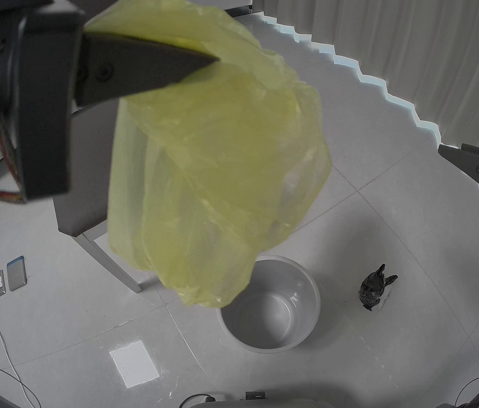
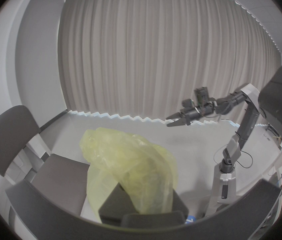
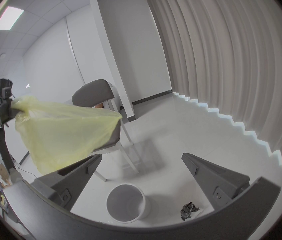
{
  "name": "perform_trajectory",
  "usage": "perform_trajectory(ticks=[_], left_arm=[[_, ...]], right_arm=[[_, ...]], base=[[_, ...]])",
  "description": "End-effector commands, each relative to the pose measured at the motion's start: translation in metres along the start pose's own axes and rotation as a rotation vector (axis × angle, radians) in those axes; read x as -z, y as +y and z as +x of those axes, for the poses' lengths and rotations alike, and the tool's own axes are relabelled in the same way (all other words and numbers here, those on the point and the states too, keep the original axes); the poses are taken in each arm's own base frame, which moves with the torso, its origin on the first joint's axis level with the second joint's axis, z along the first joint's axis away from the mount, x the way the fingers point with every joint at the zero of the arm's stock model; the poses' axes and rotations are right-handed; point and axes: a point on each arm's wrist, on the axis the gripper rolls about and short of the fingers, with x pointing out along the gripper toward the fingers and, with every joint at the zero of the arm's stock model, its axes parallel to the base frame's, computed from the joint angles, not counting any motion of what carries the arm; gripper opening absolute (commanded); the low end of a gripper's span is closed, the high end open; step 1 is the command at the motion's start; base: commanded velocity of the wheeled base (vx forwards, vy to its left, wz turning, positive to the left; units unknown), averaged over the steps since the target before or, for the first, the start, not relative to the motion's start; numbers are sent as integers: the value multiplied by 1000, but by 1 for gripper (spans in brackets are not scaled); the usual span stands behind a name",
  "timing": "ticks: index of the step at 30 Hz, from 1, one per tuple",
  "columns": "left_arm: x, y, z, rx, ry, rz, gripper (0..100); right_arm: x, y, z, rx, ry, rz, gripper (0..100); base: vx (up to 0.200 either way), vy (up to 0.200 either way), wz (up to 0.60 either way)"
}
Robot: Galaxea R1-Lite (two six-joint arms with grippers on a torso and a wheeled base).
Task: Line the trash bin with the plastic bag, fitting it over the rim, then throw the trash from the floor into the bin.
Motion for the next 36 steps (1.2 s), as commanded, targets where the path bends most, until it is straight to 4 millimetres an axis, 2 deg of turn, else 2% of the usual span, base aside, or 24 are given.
perform_trajectory(ticks=[1,4,12,22,32,36], left_arm=[[5,-9,19,51,43,15,0],[6,-11,26,59,54,25,0],[5,-22,46,112,58,42,0],[-2,-28,49,132,30,45,0],[-6,-28,50,130,9,42,0],[-8,-28,46,136,-3,43,0]], right_arm=[[-7,-3,15,-9,29,24,100],[-11,-3,19,-8,47,30,100],[-11,-10,46,-4,98,43,100],[7,-22,73,11,172,66,100],[16,-28,74,20,201,81,100],[18,-31,83,22,214,85,100]], base=[[0,0,0],[0,0,0],[0,0,0],[0,0,0],[0,0,0],[0,0,0]])
